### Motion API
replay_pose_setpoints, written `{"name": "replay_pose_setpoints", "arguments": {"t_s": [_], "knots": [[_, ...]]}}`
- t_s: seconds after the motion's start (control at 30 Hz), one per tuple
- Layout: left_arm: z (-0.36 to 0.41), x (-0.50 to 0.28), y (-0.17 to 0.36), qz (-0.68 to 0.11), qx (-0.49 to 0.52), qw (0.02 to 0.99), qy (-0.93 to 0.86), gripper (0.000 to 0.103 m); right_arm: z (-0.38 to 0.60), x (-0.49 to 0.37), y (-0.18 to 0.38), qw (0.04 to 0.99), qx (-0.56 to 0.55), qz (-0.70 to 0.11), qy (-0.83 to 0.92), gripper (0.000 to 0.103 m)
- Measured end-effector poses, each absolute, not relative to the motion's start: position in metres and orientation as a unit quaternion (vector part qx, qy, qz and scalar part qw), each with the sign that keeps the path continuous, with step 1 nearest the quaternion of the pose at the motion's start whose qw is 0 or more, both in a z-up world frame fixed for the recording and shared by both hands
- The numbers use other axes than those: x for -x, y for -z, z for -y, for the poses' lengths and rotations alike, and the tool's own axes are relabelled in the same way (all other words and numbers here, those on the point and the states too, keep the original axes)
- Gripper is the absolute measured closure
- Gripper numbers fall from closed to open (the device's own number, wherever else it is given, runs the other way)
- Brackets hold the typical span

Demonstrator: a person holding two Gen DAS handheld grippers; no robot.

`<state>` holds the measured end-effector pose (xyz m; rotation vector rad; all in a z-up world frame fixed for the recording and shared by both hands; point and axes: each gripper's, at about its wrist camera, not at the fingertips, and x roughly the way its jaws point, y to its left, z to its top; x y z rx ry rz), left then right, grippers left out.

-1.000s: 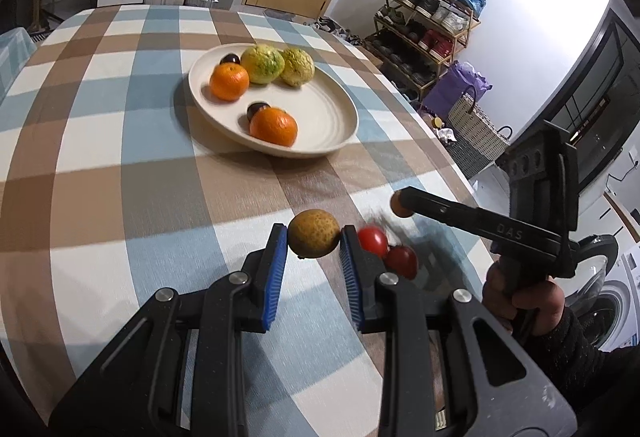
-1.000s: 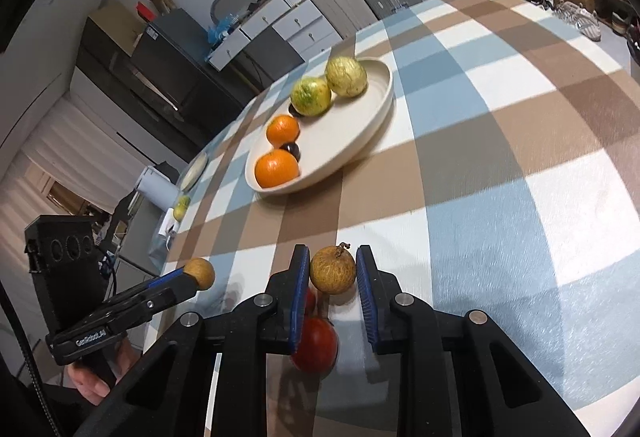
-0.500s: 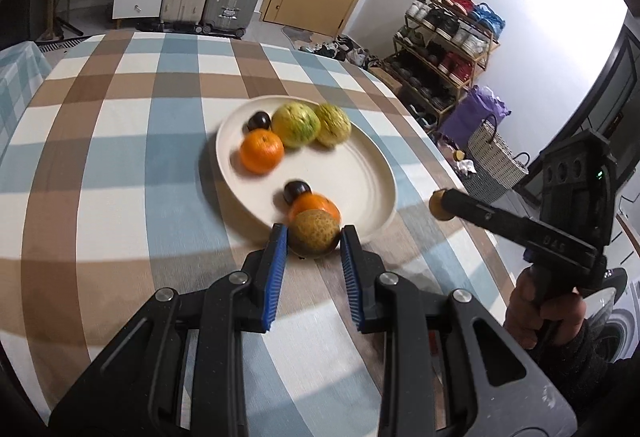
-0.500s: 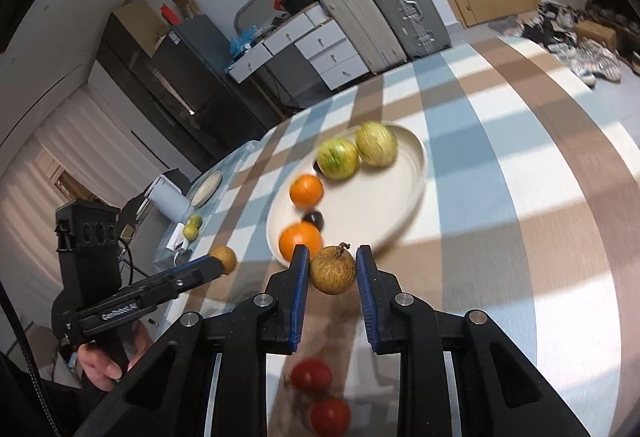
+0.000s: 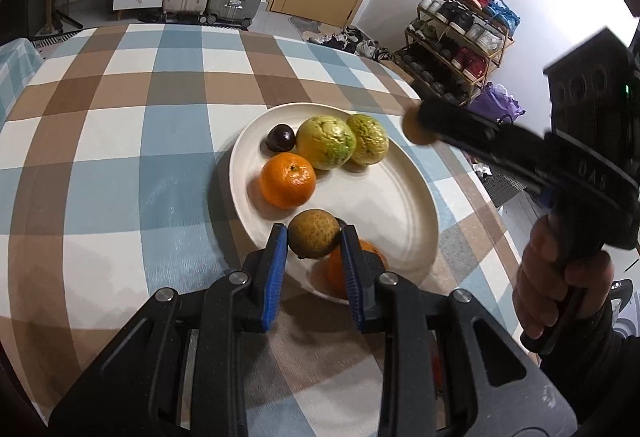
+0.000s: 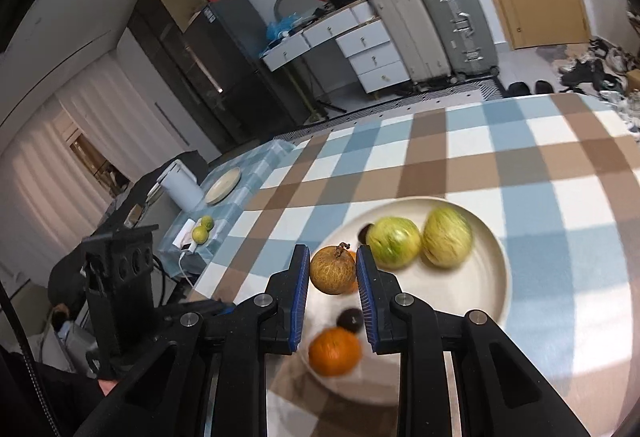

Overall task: Organize fruits
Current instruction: 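Carry both brown fruits to the cream plate and open both tools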

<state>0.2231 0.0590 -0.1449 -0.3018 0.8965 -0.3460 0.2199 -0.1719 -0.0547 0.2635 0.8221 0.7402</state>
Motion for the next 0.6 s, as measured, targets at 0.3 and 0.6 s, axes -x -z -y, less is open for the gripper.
{"name": "replay_pose_setpoints", "arguments": {"t_s": [0.3,0.6], "knots": [[-0.060,-0.241,0.159,-0.441,0.146,0.868,0.176,0.079,0.123,-0.264,0.076,0.828,-0.078,-0.426,-0.357,0.079],[-0.061,-0.247,0.165,-0.444,0.145,0.865,0.185,0.079,0.099,-0.280,0.098,0.816,-0.066,-0.446,-0.362,0.079]]}}
